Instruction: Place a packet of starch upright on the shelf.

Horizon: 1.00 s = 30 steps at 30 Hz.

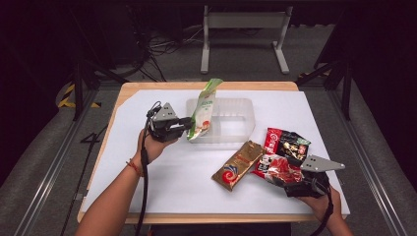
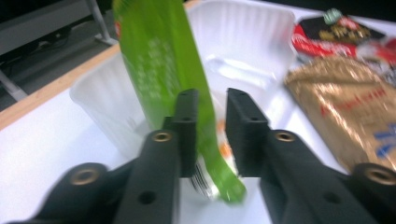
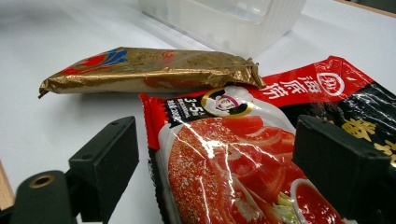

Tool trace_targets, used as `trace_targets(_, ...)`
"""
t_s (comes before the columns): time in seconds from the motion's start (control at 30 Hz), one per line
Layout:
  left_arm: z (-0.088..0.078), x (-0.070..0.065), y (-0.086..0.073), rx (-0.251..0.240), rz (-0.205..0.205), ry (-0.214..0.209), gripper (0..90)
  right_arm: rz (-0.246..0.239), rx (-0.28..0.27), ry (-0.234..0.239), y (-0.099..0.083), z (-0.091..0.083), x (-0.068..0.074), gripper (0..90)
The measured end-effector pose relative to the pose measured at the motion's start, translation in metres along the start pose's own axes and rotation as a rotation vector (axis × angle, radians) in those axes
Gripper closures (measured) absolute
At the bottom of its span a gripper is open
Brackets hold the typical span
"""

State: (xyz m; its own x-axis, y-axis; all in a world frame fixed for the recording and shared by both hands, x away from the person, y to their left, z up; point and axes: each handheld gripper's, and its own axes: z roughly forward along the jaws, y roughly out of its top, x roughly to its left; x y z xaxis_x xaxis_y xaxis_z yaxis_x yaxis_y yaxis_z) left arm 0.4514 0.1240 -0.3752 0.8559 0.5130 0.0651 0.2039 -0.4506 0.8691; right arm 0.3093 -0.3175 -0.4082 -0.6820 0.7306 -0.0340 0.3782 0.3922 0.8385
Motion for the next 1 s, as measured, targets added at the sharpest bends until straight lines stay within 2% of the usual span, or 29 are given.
trace_targets(0.1,0.001,-0.006,-0.007,0.042,0.03,-0.014,85.0,-0.002,0.004,0.001,0.0,0.001,0.0,15.1)
trace_targets(0.2,0.004,-0.007,-0.01,0.062,0.037,-0.032,85.4,0.0,0.004,0.004,0.0,0.001,0.001,15.1)
trace_targets(0.27,0.012,-0.008,-0.014,0.099,0.045,-0.036,86.0,-0.006,0.007,0.002,0.0,0.002,0.001,15.1)
trace_targets(0.33,0.019,-0.007,-0.016,0.111,0.039,-0.042,86.0,-0.006,0.006,0.002,0.0,0.001,0.001,15.2)
trace_targets(0.53,0.031,-0.004,-0.012,0.13,0.039,-0.025,89.8,-0.002,0.008,0.003,-0.001,0.002,0.001,15.2)
trace_targets(0.87,0.042,0.0,-0.007,0.18,0.052,-0.005,90.0,-0.008,0.02,0.006,-0.001,0.004,0.002,15.2)
trace_targets(1.0,0.053,-0.002,-0.004,0.245,0.111,0.021,90.0,-0.01,0.024,0.008,-0.001,0.005,0.003,15.2)
